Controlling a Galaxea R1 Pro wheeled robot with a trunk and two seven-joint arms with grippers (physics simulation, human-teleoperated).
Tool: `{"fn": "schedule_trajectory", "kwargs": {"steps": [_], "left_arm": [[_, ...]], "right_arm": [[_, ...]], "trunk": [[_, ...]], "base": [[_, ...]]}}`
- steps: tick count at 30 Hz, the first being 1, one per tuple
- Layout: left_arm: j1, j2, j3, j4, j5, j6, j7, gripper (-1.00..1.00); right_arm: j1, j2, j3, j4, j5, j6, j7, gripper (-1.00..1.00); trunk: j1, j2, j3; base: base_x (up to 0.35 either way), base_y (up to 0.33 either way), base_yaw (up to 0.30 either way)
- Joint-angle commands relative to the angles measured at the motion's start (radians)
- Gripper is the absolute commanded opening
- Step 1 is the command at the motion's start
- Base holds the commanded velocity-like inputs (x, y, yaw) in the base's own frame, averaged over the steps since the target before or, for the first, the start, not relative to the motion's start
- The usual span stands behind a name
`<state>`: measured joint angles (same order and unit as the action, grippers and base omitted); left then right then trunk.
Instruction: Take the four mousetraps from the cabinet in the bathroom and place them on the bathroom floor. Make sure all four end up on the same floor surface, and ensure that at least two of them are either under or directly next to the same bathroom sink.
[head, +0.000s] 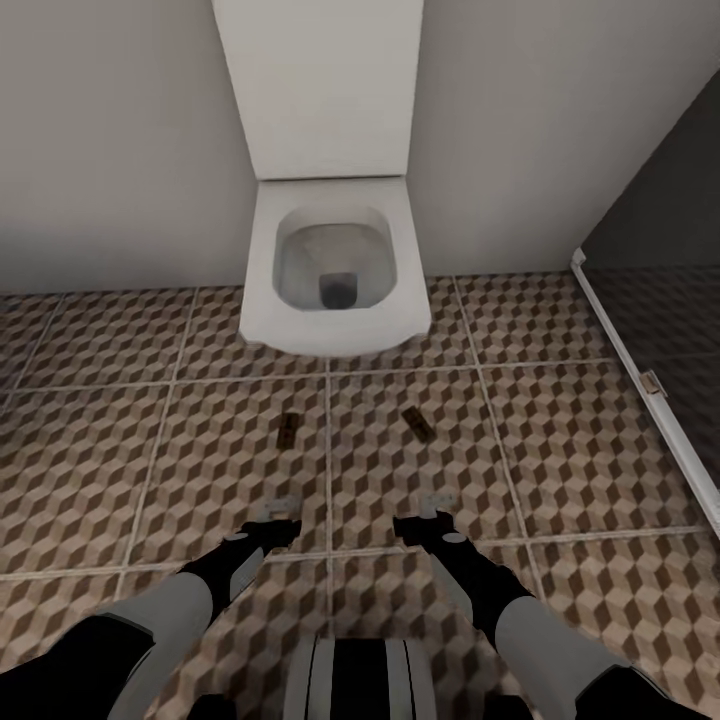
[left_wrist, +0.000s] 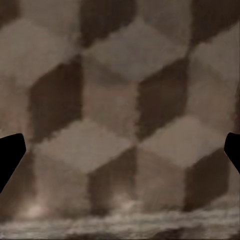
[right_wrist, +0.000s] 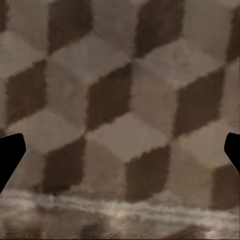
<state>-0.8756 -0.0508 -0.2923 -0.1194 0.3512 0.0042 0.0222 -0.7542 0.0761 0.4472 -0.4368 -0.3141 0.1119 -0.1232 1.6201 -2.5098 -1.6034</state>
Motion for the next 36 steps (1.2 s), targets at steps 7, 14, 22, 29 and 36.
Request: {"fn": "schedule_trajectory", "kwargs": {"steps": [7, 14, 22, 29, 36], "left_arm": [[0.000, 0.000, -0.008, 0.000, 0.009, 0.000, 0.002, 1.00], [0.000, 0.001, -0.008, 0.000, 0.009, 0.000, 0.002, 1.00], [0.000, 0.001, -0.007, 0.000, 0.009, 0.000, 0.002, 1.00], [0.000, 0.001, -0.006, 0.000, 0.009, 0.000, 0.003, 1.00], [0.000, 0.000, -0.005, -0.002, 0.009, 0.000, 0.005, 1.00]], "right_arm": [[0.000, -0.001, 0.008, -0.002, -0.008, 0.005, -0.009, 1.00], [0.000, -0.001, 0.008, -0.002, -0.008, 0.005, -0.009, 1.00], [0.000, -0.001, 0.008, -0.002, -0.008, 0.005, -0.009, 1.00], [0.000, -0.001, 0.008, -0.002, -0.008, 0.005, -0.009, 1.00], [0.000, -0.001, 0.008, -0.002, -0.008, 0.005, -0.009, 1.00]], "trunk": [[-0.001, 0.000, 0.000], [-0.001, 0.000, 0.000], [-0.001, 0.000, 0.000], [-0.001, 0.000, 0.000], [-0.001, 0.000, 0.000]], "base": [[-0.335, 0.000, 0.000], [-0.319, 0.000, 0.000], [-0.133, 0.000, 0.000], [-0.016, 0.000, 0.000], [-0.002, 0.000, 0.000]]}}
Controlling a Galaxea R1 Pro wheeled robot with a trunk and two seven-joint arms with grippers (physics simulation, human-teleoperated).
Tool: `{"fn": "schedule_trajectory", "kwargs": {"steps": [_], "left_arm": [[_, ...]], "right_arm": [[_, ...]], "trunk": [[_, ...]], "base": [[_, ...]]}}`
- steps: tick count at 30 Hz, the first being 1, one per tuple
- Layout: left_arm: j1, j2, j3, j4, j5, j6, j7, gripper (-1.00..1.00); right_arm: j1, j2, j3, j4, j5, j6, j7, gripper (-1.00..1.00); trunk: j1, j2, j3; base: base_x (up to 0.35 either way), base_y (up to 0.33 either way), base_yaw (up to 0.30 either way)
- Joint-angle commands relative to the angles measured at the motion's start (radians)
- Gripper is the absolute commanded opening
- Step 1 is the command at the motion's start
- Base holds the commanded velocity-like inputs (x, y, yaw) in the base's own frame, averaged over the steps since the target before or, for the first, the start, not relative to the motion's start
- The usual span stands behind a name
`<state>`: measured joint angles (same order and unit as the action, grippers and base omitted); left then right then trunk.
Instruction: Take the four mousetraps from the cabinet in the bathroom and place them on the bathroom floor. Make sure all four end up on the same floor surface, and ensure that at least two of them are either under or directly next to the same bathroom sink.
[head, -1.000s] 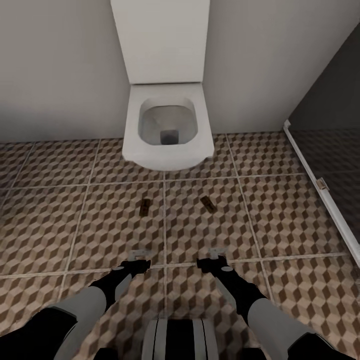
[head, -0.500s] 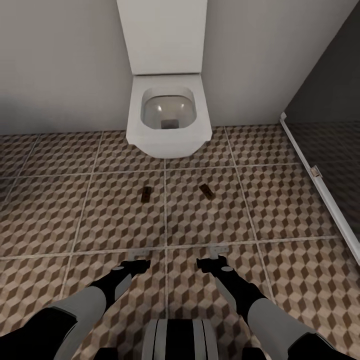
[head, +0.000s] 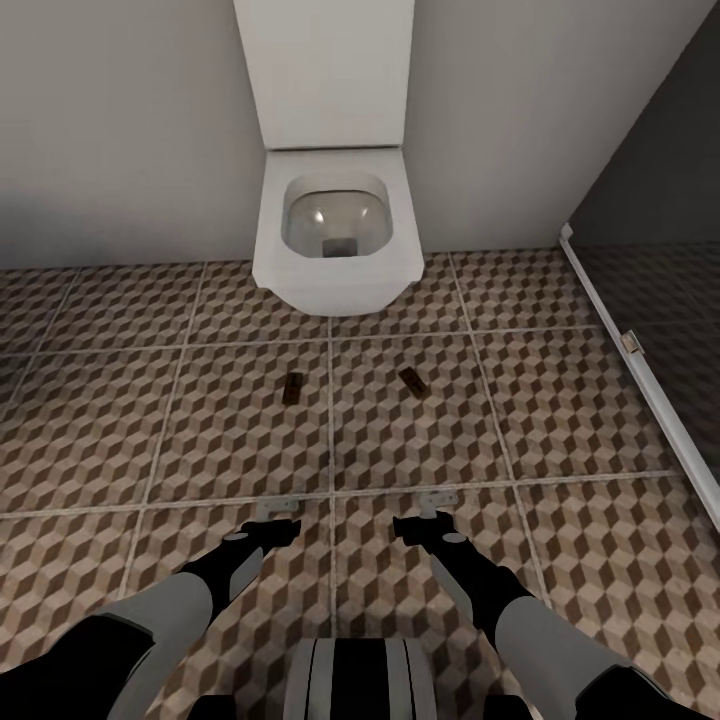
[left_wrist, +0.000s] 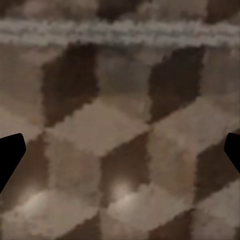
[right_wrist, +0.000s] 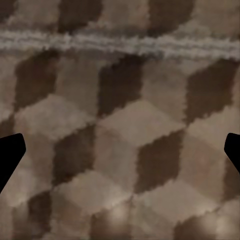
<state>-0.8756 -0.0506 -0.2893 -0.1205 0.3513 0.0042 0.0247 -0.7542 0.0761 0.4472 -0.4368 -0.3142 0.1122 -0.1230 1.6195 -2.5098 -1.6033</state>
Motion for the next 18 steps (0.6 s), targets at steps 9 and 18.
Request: {"fn": "schedule_trajectory", "kwargs": {"steps": [9, 18], "left_arm": [[0.000, 0.000, -0.007, -0.001, 0.009, 0.001, 0.003, 1.00], [0.000, 0.000, -0.006, -0.001, 0.010, 0.004, 0.003, 1.00]], "right_arm": [[0.000, -0.001, 0.008, -0.002, -0.008, 0.004, -0.009, 1.00], [0.000, -0.001, 0.008, -0.002, -0.008, 0.005, -0.009, 1.00]], "trunk": [[0.000, 0.000, 0.000], [0.000, 0.000, 0.000]], "base": [[0.000, 0.000, 0.000], [0.000, 0.000, 0.000]]}}
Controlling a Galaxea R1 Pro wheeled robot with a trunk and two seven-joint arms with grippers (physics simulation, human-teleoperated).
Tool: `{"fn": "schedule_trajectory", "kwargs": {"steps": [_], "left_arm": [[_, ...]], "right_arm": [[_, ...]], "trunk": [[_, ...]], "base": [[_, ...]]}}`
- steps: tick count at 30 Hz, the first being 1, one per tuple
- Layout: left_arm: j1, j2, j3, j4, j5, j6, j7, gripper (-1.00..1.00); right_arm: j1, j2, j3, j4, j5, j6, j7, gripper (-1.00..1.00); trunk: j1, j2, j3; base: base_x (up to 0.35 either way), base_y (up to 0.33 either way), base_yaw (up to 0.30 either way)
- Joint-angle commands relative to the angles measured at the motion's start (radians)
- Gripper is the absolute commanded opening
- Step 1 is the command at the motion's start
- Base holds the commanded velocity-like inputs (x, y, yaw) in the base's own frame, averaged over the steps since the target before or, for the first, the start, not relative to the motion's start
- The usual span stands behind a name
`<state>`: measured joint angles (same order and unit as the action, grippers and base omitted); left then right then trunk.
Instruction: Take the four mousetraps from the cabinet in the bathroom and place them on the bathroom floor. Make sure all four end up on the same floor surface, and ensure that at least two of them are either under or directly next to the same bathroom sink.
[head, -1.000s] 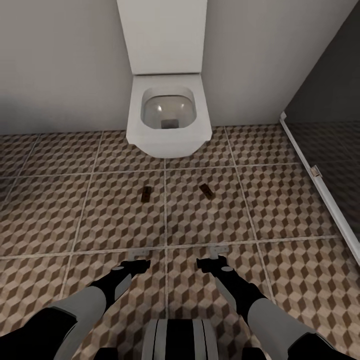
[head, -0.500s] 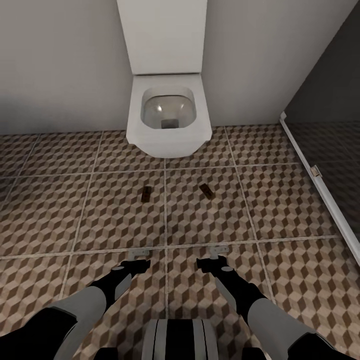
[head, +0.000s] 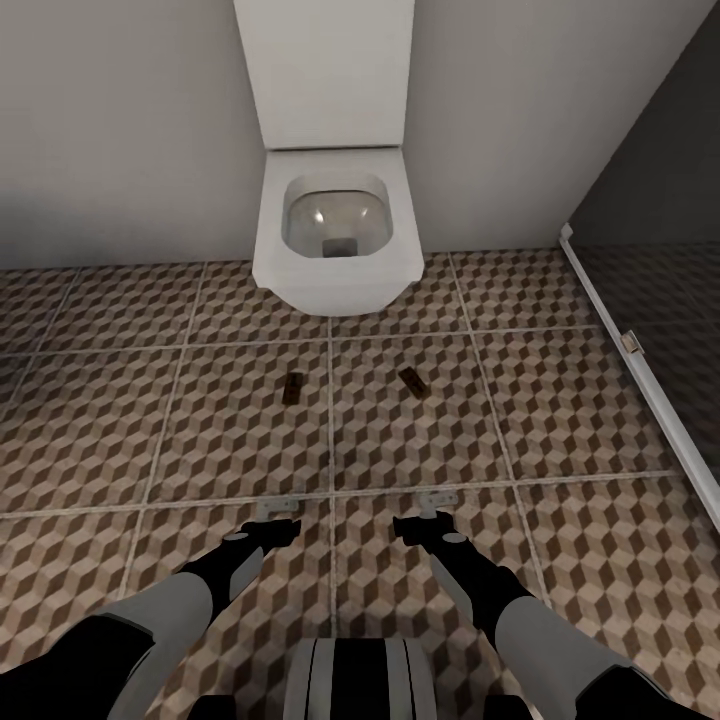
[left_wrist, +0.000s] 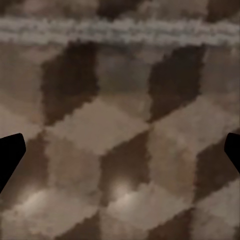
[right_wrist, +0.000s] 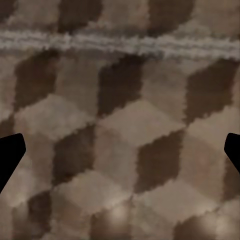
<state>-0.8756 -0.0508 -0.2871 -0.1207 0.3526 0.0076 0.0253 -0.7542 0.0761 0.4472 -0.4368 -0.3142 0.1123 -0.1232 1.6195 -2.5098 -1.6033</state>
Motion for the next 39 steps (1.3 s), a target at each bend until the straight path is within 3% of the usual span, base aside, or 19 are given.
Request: {"fn": "schedule_trajectory", "kwargs": {"steps": [1, 20, 39], "left_arm": [[0.000, 0.000, -0.008, 0.000, 0.009, 0.001, 0.003, 1.00], [0.000, 0.000, -0.009, 0.000, 0.009, -0.001, 0.002, 1.00], [0.000, 0.000, -0.007, 0.000, 0.009, 0.005, 0.003, 1.00]], "right_arm": [[0.000, -0.001, 0.008, -0.002, -0.008, 0.005, -0.009, 1.00], [0.000, -0.001, 0.008, -0.002, -0.008, 0.005, -0.009, 1.00], [0.000, -0.001, 0.008, -0.002, -0.008, 0.005, -0.009, 1.00]], "trunk": [[0.000, 0.000, 0.000], [0.000, 0.000, 0.000], [-0.009, 0.004, 0.073]], "base": [[0.000, 0.000, 0.000], [0.000, 0.000, 0.000], [0.000, 0.000, 0.000]]}}
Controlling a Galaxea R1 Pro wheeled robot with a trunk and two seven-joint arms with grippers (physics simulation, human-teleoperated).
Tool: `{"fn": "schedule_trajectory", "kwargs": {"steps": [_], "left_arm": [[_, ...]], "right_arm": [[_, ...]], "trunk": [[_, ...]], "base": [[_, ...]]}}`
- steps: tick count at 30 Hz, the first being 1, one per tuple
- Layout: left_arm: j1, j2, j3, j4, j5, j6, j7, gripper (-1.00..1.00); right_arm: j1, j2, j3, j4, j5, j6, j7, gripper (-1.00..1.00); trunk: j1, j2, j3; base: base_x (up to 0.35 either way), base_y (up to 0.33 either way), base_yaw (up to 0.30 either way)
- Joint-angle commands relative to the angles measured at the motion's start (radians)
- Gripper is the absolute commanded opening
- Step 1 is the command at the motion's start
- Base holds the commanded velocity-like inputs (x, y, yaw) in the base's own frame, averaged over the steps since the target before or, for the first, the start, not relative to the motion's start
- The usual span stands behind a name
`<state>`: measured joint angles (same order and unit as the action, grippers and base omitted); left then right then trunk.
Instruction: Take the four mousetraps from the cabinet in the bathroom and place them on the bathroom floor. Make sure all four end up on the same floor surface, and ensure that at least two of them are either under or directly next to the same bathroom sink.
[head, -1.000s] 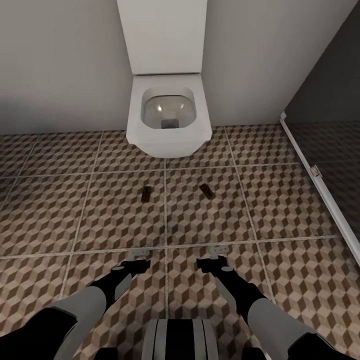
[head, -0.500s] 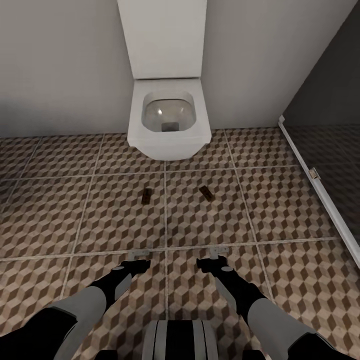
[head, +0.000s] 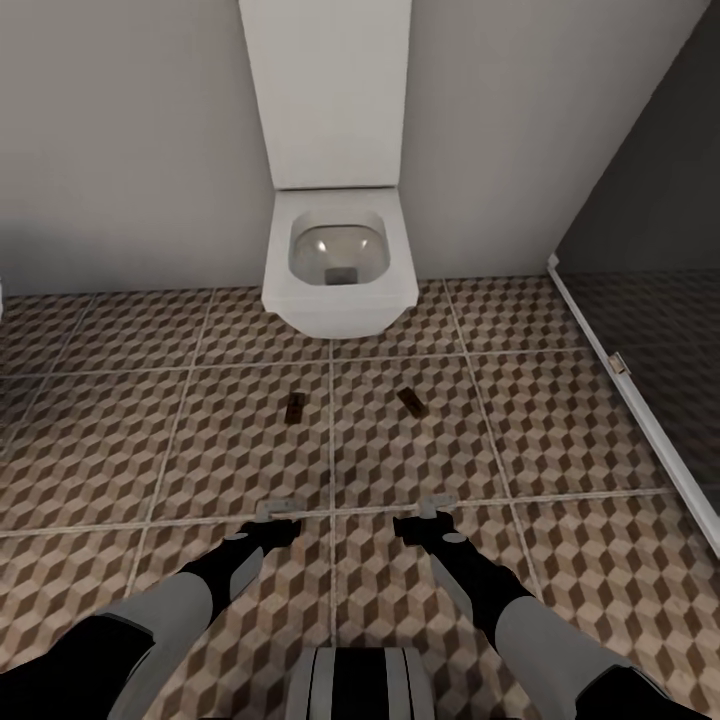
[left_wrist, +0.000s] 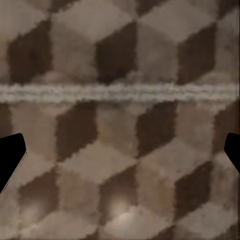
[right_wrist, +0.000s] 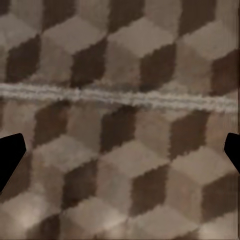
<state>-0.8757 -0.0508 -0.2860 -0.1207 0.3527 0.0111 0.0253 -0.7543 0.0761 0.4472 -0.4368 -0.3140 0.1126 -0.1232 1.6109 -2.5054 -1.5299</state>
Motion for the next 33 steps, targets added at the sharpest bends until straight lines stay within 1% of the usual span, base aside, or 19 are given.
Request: {"fn": "schedule_trajectory", "kwargs": {"steps": [1, 24, 33], "left_arm": [[0.000, 0.000, -0.008, -0.001, 0.009, 0.001, 0.003, 1.00], [0.000, 0.000, -0.007, -0.001, 0.009, 0.001, 0.004, 1.00], [0.000, 0.000, -0.008, -0.001, 0.009, 0.002, 0.004, 1.00]], "right_arm": [[0.000, -0.001, 0.008, -0.002, -0.008, 0.004, -0.009, 1.00], [0.000, -0.001, 0.008, -0.002, -0.008, 0.005, -0.009, 1.00], [0.000, -0.001, 0.008, -0.002, -0.008, 0.005, -0.009, 1.00]], "trunk": [[-0.001, 0.000, 0.003], [-0.011, 0.005, 0.092], [-0.045, 0.068, 0.121]], "base": [[0.000, 0.000, 0.000], [0.000, 0.000, 0.000], [0.000, 0.000, 0.000]]}}
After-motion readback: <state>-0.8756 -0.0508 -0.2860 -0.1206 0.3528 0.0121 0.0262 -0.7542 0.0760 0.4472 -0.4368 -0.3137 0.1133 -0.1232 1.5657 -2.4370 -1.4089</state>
